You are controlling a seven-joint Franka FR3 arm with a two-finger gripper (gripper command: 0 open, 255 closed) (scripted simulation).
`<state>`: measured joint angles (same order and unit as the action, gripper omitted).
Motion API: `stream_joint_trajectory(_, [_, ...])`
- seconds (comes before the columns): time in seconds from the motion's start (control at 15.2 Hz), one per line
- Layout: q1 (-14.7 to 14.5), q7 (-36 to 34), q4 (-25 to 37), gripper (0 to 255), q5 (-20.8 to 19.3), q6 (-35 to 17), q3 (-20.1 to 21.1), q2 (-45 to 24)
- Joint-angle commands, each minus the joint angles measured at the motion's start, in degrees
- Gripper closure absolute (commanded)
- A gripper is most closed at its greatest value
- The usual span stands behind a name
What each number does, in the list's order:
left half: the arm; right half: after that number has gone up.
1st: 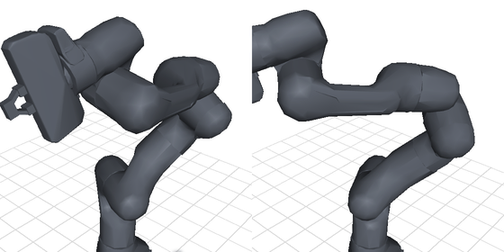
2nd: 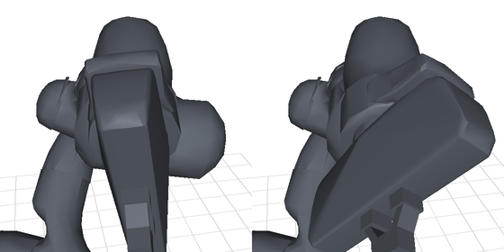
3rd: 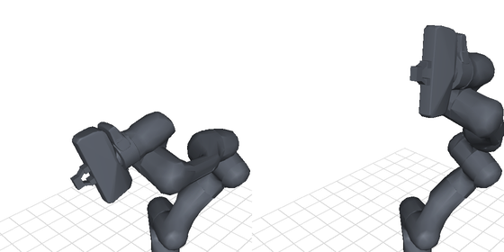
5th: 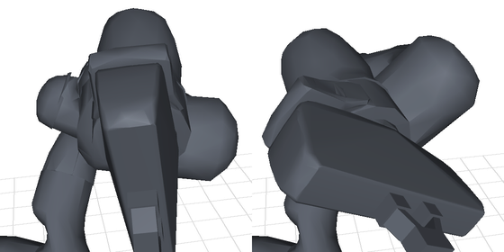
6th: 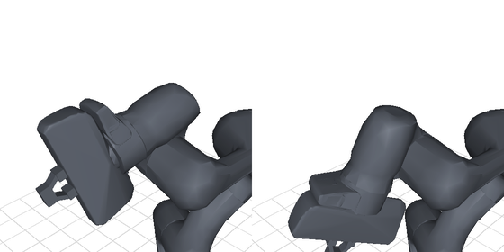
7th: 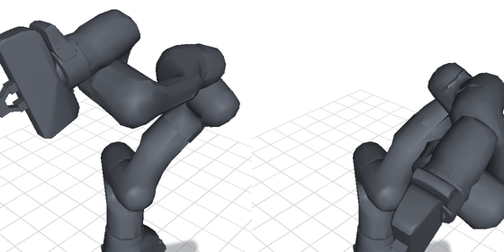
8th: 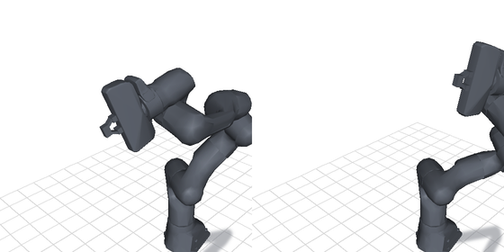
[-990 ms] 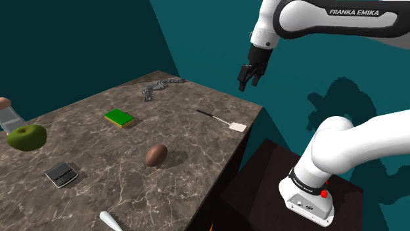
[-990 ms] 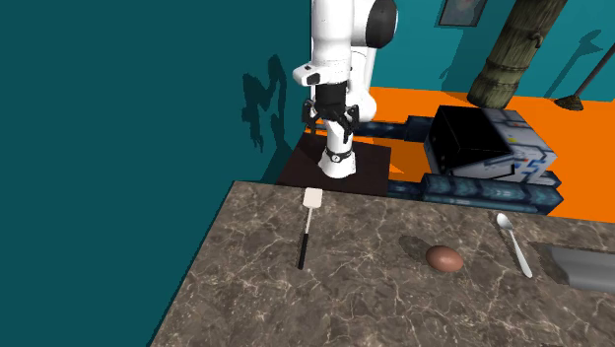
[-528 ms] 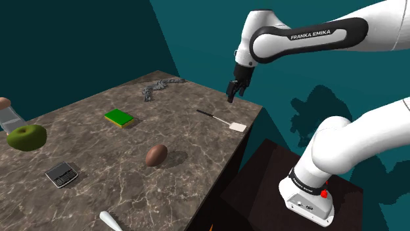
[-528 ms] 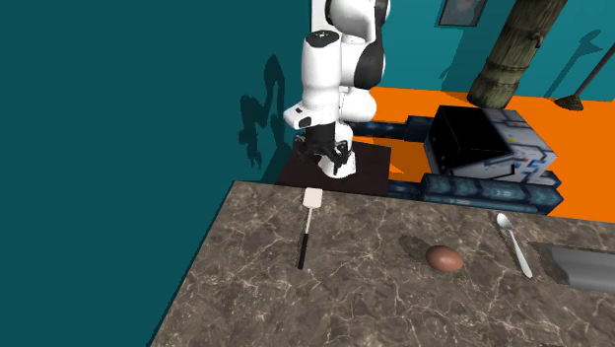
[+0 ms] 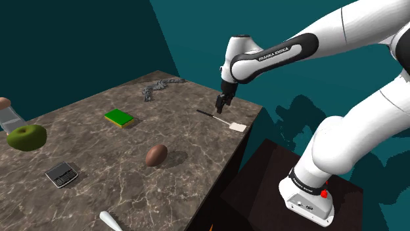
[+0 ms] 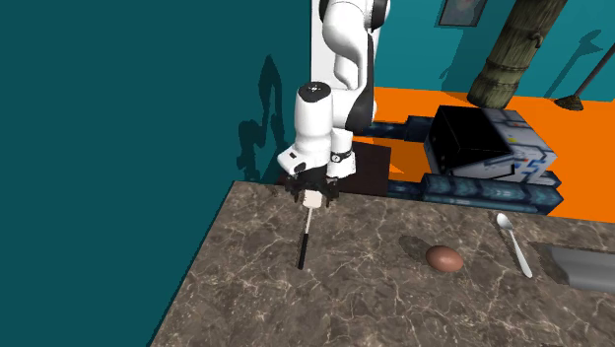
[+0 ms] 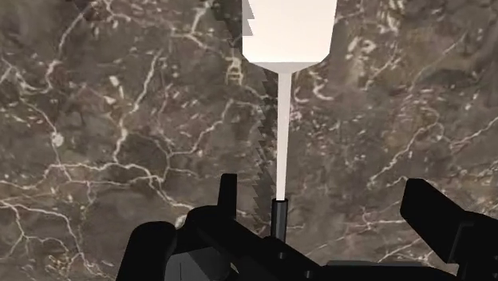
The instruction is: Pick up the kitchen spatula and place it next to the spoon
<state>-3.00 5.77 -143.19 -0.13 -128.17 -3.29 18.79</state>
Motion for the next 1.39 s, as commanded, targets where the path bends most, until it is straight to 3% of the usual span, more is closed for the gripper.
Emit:
stream_joint_trajectory(0.0, [-0.07,2.01,0.77,0,-0.23,-4.1,-0.56,-4.84])
stream_joint_trajectory(0.59, [-0.2,2.7,-1.06,0,0.14,-11.45,-0.7,-10.38])
stream_joint_trajectory(1.06, [-0.2,2.71,-1.05,0,0.14,-11.44,-0.7,-10.39])
stream_joint_trajectory(1.12, [-0.2,2.71,-1.05,255,0.14,-11.44,-0.7,-10.39])
stream_joint_trajectory(1.32, [-0.2,2.71,-1.05,255,0.14,-11.44,-0.7,-10.39])
